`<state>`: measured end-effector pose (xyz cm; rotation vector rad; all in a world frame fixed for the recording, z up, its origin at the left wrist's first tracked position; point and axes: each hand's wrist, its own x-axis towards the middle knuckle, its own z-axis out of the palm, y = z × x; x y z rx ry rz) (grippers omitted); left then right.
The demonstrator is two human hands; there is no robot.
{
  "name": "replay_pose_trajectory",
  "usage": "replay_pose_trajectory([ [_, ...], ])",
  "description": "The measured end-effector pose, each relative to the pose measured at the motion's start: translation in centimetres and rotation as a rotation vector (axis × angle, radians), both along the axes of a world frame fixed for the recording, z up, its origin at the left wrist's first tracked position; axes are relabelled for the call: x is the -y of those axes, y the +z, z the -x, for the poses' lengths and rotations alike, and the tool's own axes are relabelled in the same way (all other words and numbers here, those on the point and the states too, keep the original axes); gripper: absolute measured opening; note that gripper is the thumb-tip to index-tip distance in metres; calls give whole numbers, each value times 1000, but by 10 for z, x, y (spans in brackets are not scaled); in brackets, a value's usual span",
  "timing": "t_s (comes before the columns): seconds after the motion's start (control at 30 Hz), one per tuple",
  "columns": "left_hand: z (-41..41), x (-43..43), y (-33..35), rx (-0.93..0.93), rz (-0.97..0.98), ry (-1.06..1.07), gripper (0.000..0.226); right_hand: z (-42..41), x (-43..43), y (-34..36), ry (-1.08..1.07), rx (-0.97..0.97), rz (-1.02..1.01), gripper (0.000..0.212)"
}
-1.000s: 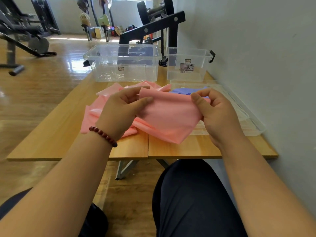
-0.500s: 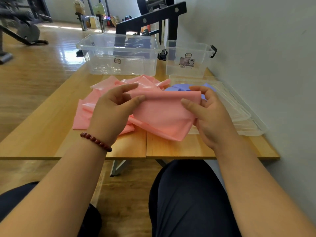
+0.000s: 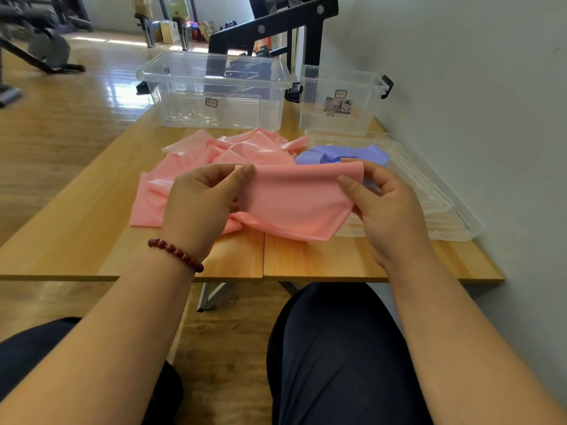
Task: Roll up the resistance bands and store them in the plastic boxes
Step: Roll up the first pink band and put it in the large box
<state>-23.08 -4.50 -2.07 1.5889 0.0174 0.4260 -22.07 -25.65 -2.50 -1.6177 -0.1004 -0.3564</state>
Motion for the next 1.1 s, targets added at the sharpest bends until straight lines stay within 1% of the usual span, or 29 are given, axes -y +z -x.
replay_pose_trajectory([
  [0.1, 2, 1, 1, -5, 26, -40, 5, 2, 0, 1, 21, 27, -40, 27],
  [0.17, 2, -1, 0, -7, 91, -144, 25, 3, -1, 2, 28, 19, -79, 21],
  [0.2, 2, -2, -1, -6, 123, -182, 32, 4, -1, 3, 30, 6, -111, 17],
  [0.23, 2, -3, -1, 6, 132, -196, 31, 4, -2, 3, 33, -9, -146, 14],
  [0.3, 2, -3, 0, 41, 107, -172, 22, 5, -2, 3, 35, -28, -194, 12],
  [0.37, 3, -2, 2, 75, 101, -158, 23, 7, -2, 4, 31, -31, -203, 10],
  [0.47, 6, -2, 6, 110, 96, -183, 31, 9, -1, 3, 6, -34, -163, 6],
  [0.6, 8, -4, 6, 118, 41, -170, 14, 12, -4, 3, -31, -16, -77, 9],
  [0.77, 10, -5, 6, 110, 8, -108, 12, 13, -5, 8, 5, -10, -51, 9],
  [0.87, 11, -4, 8, 106, -5, -92, 13, 13, -6, 7, 81, -18, -33, 27],
  [0.9, 10, -5, 8, 103, -12, -83, 13, 14, -6, 7, 83, -13, -20, 29],
  [0.93, 10, -5, 10, 97, -11, -76, 13, 15, -6, 8, 72, 0, -6, 28],
  [1.0, 8, -3, 11, 83, -8, -32, 15, 19, -8, 10, 27, 39, 27, 20],
  [1.1, 8, 1, 11, 81, -76, 155, 22, 28, -14, 10, -84, 168, 142, 12],
])
